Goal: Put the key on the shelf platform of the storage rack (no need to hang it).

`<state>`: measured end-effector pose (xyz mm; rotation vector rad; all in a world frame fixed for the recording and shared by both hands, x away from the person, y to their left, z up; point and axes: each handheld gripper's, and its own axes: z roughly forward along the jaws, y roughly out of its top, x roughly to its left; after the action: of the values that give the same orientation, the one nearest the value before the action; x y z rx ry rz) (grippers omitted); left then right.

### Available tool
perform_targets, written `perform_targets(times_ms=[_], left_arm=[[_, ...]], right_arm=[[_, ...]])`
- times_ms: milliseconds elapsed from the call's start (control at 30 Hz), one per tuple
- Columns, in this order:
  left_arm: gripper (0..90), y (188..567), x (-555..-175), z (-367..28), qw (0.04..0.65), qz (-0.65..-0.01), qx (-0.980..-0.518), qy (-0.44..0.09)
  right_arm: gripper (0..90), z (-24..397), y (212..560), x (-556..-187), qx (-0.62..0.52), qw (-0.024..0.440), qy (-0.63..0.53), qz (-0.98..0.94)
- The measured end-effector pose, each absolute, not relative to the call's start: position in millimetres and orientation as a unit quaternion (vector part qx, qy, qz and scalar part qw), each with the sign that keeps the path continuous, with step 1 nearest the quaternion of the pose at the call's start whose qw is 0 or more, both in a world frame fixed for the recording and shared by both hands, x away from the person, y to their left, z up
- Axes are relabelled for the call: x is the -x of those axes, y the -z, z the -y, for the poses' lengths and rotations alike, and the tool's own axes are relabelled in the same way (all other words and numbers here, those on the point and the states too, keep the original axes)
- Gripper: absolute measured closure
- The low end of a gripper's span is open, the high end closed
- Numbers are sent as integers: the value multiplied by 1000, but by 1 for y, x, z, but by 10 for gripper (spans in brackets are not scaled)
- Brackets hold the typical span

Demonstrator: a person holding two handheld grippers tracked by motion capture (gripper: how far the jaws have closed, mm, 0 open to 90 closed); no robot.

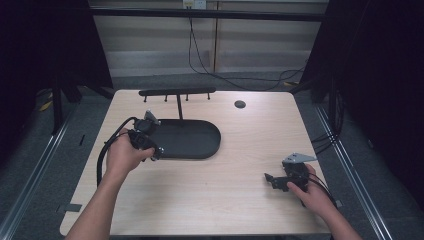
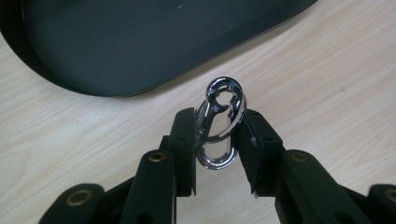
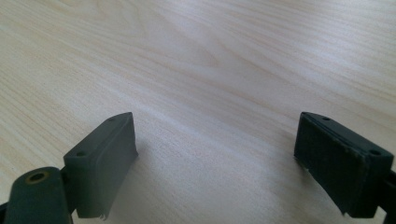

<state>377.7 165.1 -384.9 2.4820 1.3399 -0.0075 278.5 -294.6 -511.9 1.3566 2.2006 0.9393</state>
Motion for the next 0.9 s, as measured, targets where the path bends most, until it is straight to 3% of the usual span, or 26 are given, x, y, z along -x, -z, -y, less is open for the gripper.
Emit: perform_targets(times_ms=[900], left_arm=[[681, 358, -395, -145, 168, -460, -872, 5]], right_arm=[[125, 295, 512, -278, -484, 194, -335, -785]])
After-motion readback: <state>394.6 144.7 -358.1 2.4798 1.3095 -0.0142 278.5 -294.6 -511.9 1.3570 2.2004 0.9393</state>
